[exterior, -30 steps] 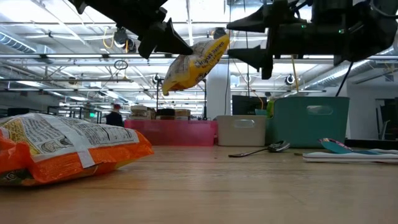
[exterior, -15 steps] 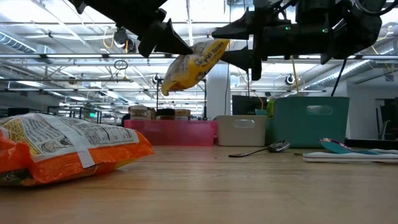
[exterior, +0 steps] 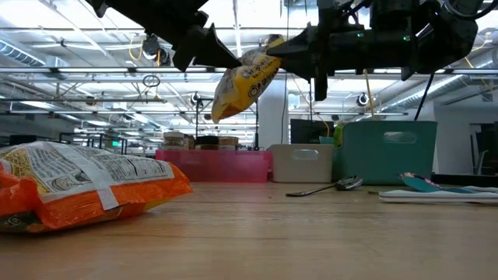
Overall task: Pick & Place Food Item
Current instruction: Put the yellow noodle pack into the green bin
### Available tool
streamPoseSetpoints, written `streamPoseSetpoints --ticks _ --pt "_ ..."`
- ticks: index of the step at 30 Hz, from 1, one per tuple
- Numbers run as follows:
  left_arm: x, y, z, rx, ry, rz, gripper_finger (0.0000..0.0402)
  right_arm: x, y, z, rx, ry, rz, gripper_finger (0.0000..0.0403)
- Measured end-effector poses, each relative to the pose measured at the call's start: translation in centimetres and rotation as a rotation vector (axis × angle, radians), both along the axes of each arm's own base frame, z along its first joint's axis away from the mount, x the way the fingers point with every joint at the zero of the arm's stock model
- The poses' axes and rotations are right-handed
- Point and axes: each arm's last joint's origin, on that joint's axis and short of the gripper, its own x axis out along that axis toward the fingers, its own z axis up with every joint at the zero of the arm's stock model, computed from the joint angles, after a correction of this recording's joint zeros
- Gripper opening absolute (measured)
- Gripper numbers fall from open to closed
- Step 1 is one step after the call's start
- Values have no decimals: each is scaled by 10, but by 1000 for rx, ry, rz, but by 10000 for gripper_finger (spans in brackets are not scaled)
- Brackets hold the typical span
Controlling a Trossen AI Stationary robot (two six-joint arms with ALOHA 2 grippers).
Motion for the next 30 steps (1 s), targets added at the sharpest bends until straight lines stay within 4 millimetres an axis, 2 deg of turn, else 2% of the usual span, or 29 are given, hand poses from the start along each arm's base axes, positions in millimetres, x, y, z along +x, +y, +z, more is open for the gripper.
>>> streamPoseSetpoints --ticks 5,8,11,15,18,22,26,30 --pt "0 0 0 -68 -28 5 35 0 0 0 -25 4 2 12" --pt "0 -1 0 -127 -55 18 65 0 0 0 -44 8 0 5" --pt "0 -4 0 -188 -84 31 110 -1 0 2 -48 9 1 6" --pt "0 -9 1 -257 -121 40 182 -8 -1 14 -83 3 17 1" --pt "0 -12 1 -268 -125 34 226 -17 -2 29 -133 1 1 1" --pt "-1 -15 0 -262 -116 23 265 -35 -6 50 -190 6 -36 1" --pt "-1 -15 0 -274 -116 26 286 -57 -12 67 -258 49 -156 1" --pt "-1 -15 0 -277 -117 28 291 -78 -18 75 -340 158 -339 0"
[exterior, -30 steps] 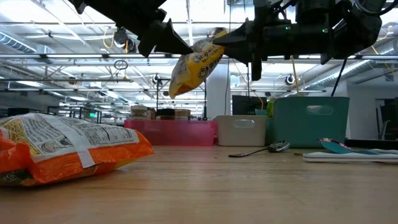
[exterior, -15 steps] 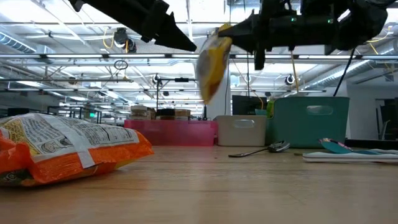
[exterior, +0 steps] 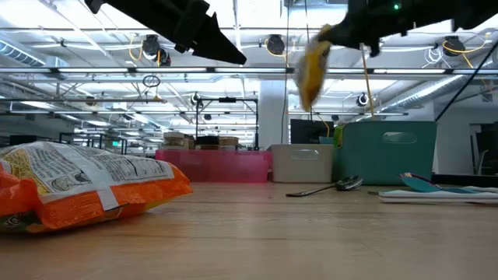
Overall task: Pick & Place Food Item
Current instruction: Put the yellow noodle pack into the green bin
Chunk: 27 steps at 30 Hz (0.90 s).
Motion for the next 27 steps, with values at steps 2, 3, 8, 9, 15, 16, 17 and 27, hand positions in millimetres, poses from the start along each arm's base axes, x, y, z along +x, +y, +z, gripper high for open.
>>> streamPoseSetpoints --ticks 2,3,8,9,15,16,17,27 --pt "0 0 0 0 1 0 288 -10 -3 1 -27 56 -127 0" --pt "0 0 0 0 1 0 287 -15 -5 1 -38 91 -193 0" --pt "0 0 -1 0 6 0 287 -32 -10 -10 -71 278 -492 0" --pt "0 0 -1 0 6 0 287 -33 -11 -13 -71 310 -534 0" --pt "0 0 -1 0 6 0 286 -39 -12 -40 -33 353 -627 0" --pt "0 0 -1 0 7 1 287 -39 -12 -45 -20 350 -629 0" --pt "0 0 -1 -1 8 1 287 -40 -12 -50 -6 346 -631 0" --pt "-2 1 -6 -34 49 21 285 -51 -12 -80 79 287 -703 0"
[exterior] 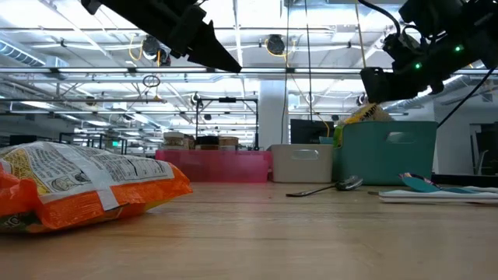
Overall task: Pick & Place Food Item
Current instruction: Put the yellow noodle pack into the green bin
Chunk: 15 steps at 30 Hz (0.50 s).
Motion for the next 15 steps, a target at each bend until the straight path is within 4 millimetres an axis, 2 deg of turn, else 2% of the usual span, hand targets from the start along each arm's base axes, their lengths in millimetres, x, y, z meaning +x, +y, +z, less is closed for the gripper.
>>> streamPoseSetpoints --ticks 15 --pt "0 0 0 -20 -6 9 285 -5 -1 -2 -50 54 -95 0"
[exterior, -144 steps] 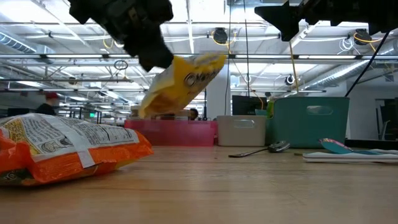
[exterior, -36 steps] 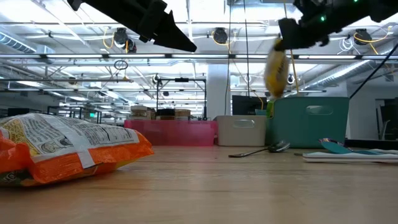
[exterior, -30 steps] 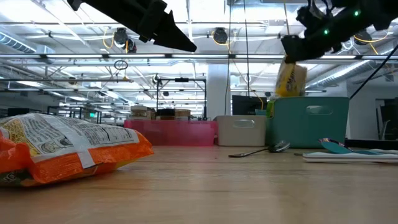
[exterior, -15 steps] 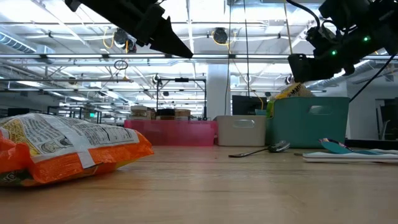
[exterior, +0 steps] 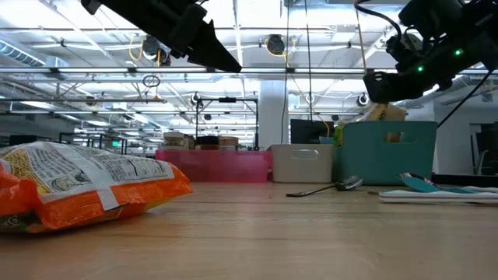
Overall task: Pick & Place Food Item
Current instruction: Put the yellow noodle pack into the green bin
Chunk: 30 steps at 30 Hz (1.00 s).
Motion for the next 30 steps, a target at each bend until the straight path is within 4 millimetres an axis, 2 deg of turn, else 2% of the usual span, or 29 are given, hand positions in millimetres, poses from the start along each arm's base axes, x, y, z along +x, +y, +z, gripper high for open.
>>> streamPoseSetpoints --ticks 3,11,19,23,30 --pt "0 1 0 0 0 2 285 0 0 0 6 8 16 0" --pt "1 7 0 -21 -9 33 285 5 2 -2 131 -20 219 0" --pt "2 11 0 -38 -8 21 285 2 -3 -4 177 -55 202 13" --pt "2 11 0 -46 -11 25 285 0 -7 -7 201 -80 155 53" --pt "2 11 0 -47 -11 25 285 -1 -9 -7 232 -175 123 169"
